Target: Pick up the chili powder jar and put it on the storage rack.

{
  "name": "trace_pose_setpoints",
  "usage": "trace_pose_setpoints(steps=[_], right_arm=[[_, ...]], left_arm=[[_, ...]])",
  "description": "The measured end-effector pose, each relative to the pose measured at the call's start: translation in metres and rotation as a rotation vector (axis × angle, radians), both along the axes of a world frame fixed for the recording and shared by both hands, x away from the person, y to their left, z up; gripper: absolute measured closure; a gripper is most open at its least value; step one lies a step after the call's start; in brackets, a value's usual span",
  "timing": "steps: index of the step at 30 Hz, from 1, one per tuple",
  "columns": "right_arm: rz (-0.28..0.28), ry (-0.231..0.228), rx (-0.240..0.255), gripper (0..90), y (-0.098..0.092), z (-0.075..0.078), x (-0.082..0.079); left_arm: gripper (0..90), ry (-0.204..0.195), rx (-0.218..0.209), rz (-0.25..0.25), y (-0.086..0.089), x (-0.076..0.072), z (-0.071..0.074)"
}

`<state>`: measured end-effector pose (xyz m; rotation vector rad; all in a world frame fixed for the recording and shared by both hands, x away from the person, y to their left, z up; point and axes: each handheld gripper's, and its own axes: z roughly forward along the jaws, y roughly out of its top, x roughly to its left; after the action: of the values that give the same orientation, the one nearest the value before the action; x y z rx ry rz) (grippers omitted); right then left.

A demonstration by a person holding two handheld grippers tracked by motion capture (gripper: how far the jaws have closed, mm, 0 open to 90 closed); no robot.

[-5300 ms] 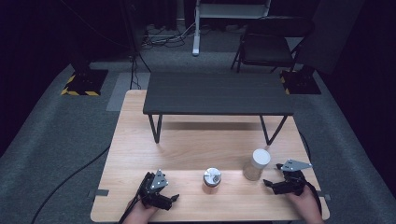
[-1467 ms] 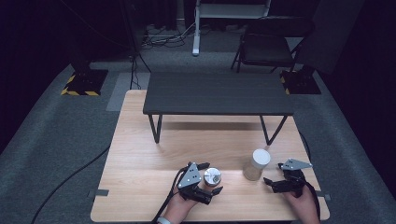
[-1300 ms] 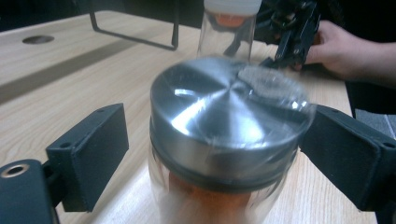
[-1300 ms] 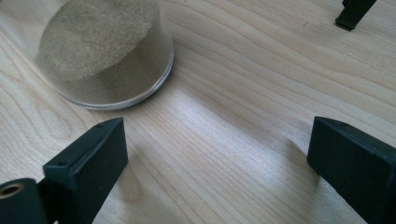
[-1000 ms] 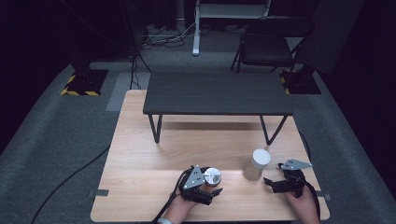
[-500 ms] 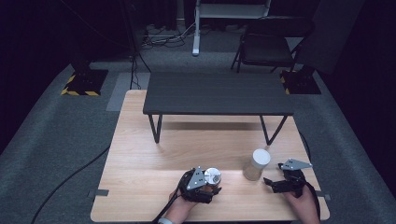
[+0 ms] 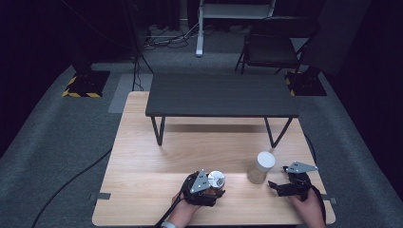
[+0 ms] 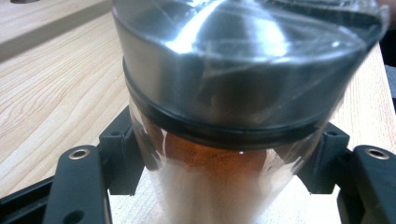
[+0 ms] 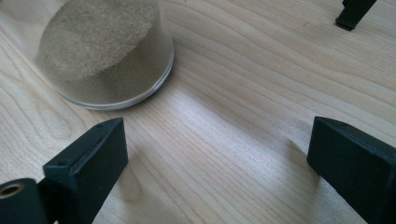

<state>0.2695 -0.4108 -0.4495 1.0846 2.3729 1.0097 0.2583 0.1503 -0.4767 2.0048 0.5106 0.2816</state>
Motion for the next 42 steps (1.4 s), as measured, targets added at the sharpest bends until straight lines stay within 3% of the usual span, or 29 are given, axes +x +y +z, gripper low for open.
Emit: trace_pose_setpoints(steps=[3,15,21,42], right_arm=[[0.0,0.0,0.0,5.0,0.0,0.0,0.0],[-0.002,0.001,0.0,4.9,0.0,0.0,0.0],[-0.002,0.001,0.0,4.8,0.0,0.0,0.0],[0.004,0.002,-0.003,4.1,0.001,0.0,0.001]], left_arm=[[30.3,0.0,0.012,0.0,-0.001,0.0,0.004],[30.2,0.0,-0.02,0.019,-0.001,0.003,0.032],[30.2,-0.006,-0.014,0.012,-0.003,0.008,0.046],[30.3,-0.008,-0.016,0.028,0.0,0.042,0.12]])
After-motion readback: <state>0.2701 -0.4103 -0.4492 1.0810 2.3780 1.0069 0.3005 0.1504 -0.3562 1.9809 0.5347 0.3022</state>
